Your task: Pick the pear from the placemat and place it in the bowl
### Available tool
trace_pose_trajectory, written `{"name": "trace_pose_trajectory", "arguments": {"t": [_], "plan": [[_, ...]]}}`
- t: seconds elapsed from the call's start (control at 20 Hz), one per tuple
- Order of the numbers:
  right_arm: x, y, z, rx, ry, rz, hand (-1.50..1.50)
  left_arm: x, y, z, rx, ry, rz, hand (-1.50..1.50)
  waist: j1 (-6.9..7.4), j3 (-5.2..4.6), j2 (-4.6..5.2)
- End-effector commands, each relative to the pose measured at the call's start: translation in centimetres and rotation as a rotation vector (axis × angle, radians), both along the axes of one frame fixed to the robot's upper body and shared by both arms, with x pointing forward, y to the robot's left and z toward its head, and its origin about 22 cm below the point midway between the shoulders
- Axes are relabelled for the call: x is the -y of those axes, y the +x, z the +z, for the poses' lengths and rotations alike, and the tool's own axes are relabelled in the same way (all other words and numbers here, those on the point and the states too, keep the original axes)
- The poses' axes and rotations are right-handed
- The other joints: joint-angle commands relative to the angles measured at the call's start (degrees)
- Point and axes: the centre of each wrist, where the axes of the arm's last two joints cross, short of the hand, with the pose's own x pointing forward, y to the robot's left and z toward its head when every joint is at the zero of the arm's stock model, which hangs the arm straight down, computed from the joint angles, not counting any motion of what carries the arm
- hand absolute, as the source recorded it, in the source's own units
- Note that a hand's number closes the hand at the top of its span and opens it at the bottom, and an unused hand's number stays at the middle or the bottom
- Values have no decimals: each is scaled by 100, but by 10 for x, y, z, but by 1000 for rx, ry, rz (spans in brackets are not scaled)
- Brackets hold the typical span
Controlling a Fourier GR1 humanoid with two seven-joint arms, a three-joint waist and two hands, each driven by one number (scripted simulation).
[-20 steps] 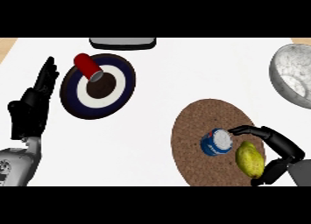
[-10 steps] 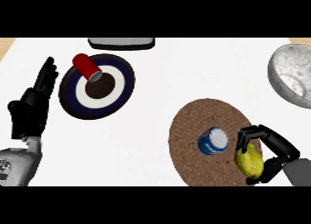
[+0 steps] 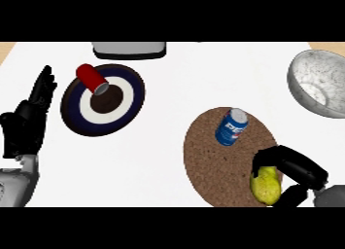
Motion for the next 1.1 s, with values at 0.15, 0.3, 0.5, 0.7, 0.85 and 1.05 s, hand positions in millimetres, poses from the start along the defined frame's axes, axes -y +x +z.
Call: {"name": "trace_pose_trajectory", "arguments": {"t": [0.15, 0.3, 0.5, 0.7, 0.85, 1.05], "plan": [[-50, -62, 34, 26, -78, -34, 150, -2, -11, -14, -3, -3, 44, 0, -309, 70, 18], [-51, -88, 62, 47, 54, -109, 150, -12, -13, -6, -12, 5, 53, 0, -382, 79, 18], [-49, -109, 109, 95, 167, -252, 150, -7, -12, -7, -9, -9, 46, 0, -288, 91, 77], [-29, -110, 157, 218, 150, -442, 150, -5, -13, -10, 16, -2, 19, 0, -114, 98, 126], [-21, -115, 175, 242, 173, -548, 150, -8, -3, 7, 18, -2, 3, 0, 3, 107, 150], [5, -97, 194, 245, 238, -649, 150, 13, -7, 4, 24, -8, -19, 0, 101, 112, 166]]}}
